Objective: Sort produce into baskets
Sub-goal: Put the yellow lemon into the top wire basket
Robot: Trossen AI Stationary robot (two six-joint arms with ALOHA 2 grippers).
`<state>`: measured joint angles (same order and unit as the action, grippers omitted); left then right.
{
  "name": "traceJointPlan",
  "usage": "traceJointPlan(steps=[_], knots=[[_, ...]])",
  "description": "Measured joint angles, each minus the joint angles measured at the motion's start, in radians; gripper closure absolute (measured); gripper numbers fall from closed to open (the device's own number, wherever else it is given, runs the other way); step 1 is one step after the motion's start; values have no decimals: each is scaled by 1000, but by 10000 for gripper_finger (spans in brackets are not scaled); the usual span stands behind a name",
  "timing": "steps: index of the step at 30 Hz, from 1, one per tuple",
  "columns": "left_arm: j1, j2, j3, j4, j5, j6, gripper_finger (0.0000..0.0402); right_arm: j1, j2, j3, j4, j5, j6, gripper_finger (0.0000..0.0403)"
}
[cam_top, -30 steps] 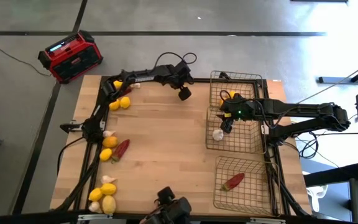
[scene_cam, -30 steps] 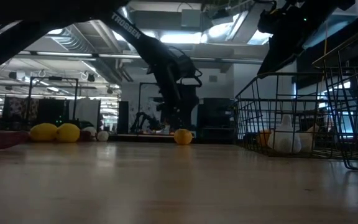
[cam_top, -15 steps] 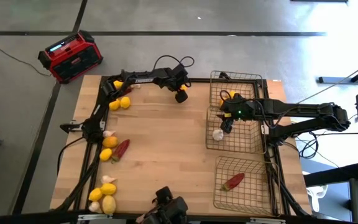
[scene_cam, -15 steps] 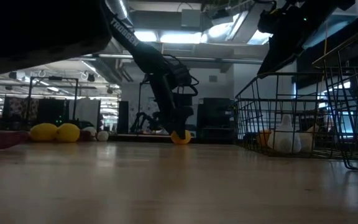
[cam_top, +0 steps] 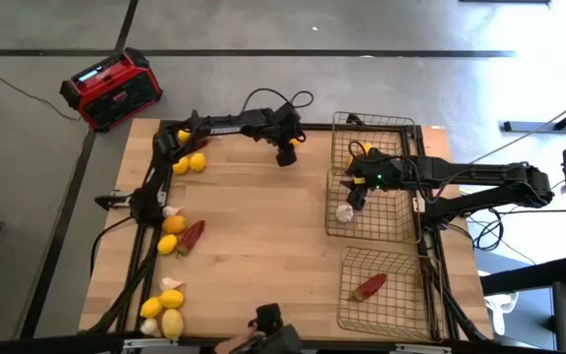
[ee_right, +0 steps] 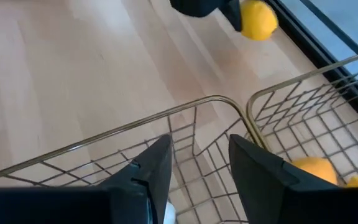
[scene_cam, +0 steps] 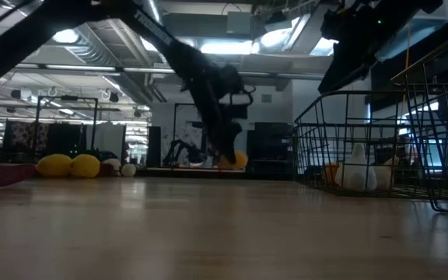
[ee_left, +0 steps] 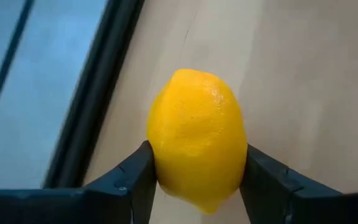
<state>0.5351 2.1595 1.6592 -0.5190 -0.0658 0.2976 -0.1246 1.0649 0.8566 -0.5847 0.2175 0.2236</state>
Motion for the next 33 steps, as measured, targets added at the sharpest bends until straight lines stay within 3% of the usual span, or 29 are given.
traceJointPlan(steps=[8,16,20,26,33], knots=[[-55,-129,0,-1,6,23,221,0,0,0,113,2,-1,223],[-116,-213,0,-41,99,1,221,0,0,0,200,17,-45,111],[-151,-218,0,-46,150,8,221,0,6,0,237,26,-88,77],[-187,-229,-60,-12,371,7,221,0,42,0,256,1,-122,74],[-232,-296,-210,192,432,20,221,0,91,0,303,-155,-150,86]])
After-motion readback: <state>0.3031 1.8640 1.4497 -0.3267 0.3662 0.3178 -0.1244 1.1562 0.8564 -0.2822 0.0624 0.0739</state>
